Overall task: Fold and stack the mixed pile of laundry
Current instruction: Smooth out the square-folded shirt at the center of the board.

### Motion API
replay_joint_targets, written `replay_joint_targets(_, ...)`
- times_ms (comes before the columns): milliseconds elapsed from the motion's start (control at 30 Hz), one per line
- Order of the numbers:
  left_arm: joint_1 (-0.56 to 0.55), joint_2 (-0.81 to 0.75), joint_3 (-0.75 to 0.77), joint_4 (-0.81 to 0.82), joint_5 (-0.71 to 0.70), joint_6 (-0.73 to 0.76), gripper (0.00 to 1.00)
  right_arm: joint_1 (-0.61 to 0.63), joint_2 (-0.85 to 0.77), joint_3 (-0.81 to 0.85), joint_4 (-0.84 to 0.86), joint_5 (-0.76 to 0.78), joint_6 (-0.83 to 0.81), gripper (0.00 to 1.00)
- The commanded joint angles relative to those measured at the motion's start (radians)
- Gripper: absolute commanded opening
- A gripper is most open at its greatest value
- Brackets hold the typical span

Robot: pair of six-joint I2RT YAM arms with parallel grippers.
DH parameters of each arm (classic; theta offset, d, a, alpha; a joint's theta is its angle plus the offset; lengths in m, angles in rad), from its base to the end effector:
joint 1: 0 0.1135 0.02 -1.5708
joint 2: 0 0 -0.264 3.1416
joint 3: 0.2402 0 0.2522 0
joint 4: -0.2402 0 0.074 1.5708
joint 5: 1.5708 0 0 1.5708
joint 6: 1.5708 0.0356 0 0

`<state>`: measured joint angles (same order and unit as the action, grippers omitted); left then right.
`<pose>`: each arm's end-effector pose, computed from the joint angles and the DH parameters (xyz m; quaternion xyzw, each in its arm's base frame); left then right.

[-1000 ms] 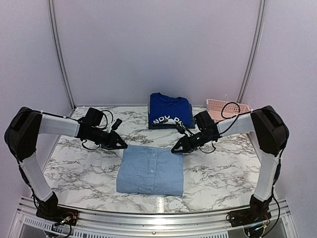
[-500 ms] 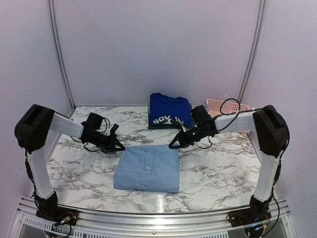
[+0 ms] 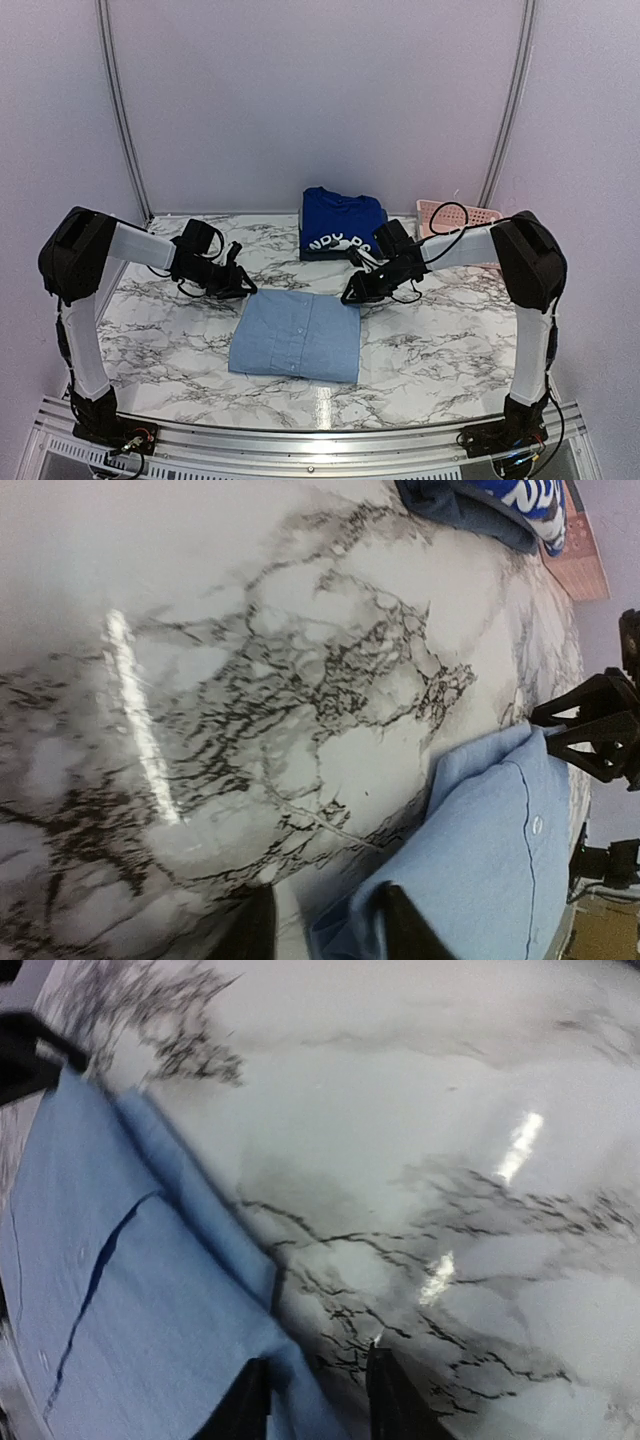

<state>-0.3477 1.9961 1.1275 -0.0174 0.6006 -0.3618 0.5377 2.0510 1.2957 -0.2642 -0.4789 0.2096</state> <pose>0.3676 -0.1546 0.1257 0.0930 0.9005 -0.3727 0.2040 0.3495 0.2275 0.1335 -0.2163 0.9117 0.3090 0.1629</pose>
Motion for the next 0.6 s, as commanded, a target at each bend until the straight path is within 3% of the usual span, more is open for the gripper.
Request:
replay_joint_targets(0,0.018,-0.147,0.028,-0.109,-0.201,0.058,0.89,-0.010,-0.088,0.086,-0.106,0.154,-0.014,0.51)
replay_joint_targets(33,0.019,-0.185,0.044,-0.123,-0.232,0.071,0.98,-0.010,-0.113,0.102,-0.118,0.169,-0.012,0.60)
replay_joint_targets(200,0.024,-0.357,0.134,-0.180,-0.355,0.146,0.99,-0.012,-0.235,0.189,-0.175,0.246,-0.018,0.81)
replay_joint_targets(267,0.026,-0.424,0.167,-0.186,-0.384,0.141,0.99,-0.012,-0.298,0.204,-0.170,0.284,-0.014,0.96)
replay_joint_targets(400,0.036,-0.475,0.205,-0.189,-0.407,0.016,0.99,-0.020,-0.439,0.106,0.008,0.331,0.143,0.99)
replay_joint_targets(433,0.049,-0.470,0.213,-0.188,-0.382,-0.019,0.99,-0.029,-0.465,0.048,0.081,0.326,0.243,0.98)
replay_joint_targets(467,0.055,-0.453,0.222,-0.180,-0.271,-0.009,0.99,-0.043,-0.483,-0.015,0.156,0.270,0.328,0.99)
replay_joint_targets(567,0.046,-0.401,0.193,-0.125,0.016,-0.069,0.99,-0.071,-0.450,-0.157,0.469,-0.073,0.568,0.99)
